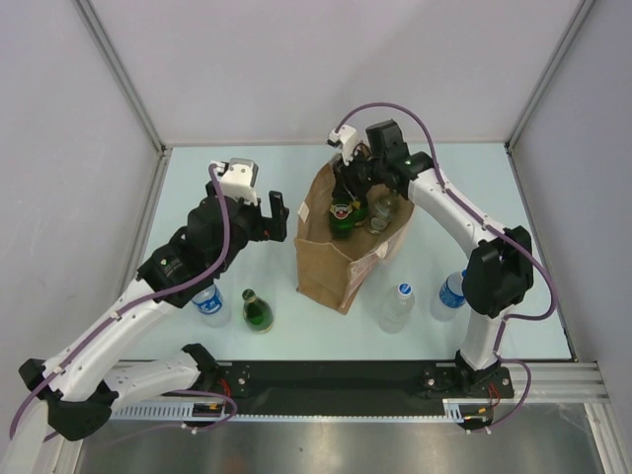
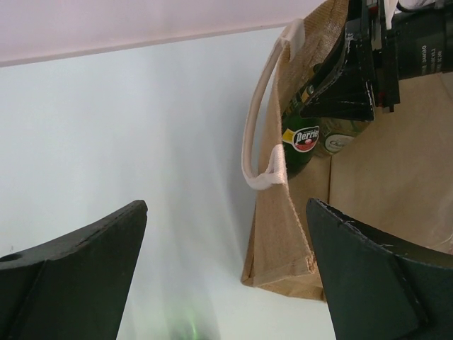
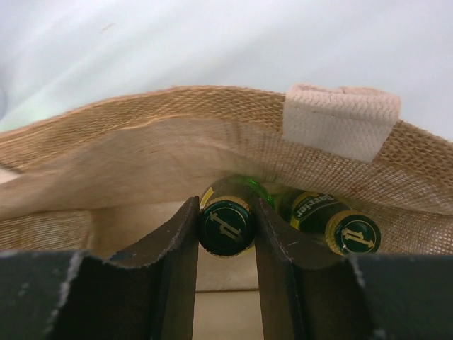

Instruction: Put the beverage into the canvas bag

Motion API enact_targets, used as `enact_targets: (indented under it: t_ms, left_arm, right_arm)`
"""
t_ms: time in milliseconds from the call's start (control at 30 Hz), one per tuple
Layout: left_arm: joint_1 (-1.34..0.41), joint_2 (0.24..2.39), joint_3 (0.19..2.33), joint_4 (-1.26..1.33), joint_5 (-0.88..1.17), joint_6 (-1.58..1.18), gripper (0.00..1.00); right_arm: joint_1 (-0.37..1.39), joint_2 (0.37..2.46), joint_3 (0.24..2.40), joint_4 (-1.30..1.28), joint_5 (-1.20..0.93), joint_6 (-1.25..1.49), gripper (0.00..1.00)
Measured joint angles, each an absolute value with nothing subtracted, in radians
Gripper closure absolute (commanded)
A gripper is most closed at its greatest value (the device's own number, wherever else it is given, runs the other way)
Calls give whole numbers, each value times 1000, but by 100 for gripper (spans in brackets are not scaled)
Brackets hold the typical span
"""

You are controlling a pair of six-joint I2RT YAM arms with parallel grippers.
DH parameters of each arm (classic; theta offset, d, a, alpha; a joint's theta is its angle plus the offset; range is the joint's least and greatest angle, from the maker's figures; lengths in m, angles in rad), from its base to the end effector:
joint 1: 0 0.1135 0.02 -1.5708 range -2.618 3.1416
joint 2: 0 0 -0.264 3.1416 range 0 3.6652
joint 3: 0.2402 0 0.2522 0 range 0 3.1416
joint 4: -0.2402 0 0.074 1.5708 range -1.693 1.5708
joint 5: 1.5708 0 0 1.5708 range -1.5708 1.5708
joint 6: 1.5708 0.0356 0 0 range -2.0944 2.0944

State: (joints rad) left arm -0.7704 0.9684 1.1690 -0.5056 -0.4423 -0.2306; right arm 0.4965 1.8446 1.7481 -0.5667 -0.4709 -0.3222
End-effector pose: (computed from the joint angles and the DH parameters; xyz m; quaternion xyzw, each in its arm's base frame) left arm 0.1540 -0.1282 0.4068 0.0847 0.7928 -0.1217 0.5912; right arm 0.3654 0.2163 0.3387 -0.4417 0.7611 0.2460 0.4064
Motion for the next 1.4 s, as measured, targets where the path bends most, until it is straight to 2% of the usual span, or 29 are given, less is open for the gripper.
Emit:
enact_targets:
  t_ms: [300,367,467,500,567,600,700,767,1067,1200,1400]
  left_arm:
    - [-746,965,1157,-516,-440,-240,0]
    - [-741,965,1156,-516,-439,-244,0]
    - [-735,964,1148,-516,-436,-246,1]
    - [-733,964,1146,-516,-434,-246,0]
    - [-729,965,1143,-516,-426,-247,0]
    - [-726,965,1142,-518,-419,-247,0]
    - [-718,965,1142,-518,-389,-250,0]
    - [-712,965,1142,-518,-367,-255,1]
    - [-671,965,1142,-518,-253,-296,0]
    - [-664,964,1142,-519,-221,-306,0]
    - [-664,951,1142,-526,-188,-306,0]
  right_arm:
    - [496,1845,1614,-443,-437,-342,100]
    - [496,1845,1602,-422,-436,-343,96]
    - [497,1845,1595,-408,-437,-346,72]
    - [498,1845,1594,-407,-438,-347,61]
    - [498,1845,1594,-407,-442,-353,59]
    - [498,1845,1594,-407,-444,-355,52]
    - [496,1843,1595,-405,-454,-370,40]
    - [492,1840,1605,-410,-464,-371,35]
    - [445,1741,1710,-532,-565,-393,33]
    - [421,1660,1731,-610,-645,-434,17]
    - [378,1564,1732,-809,-806,-594,16]
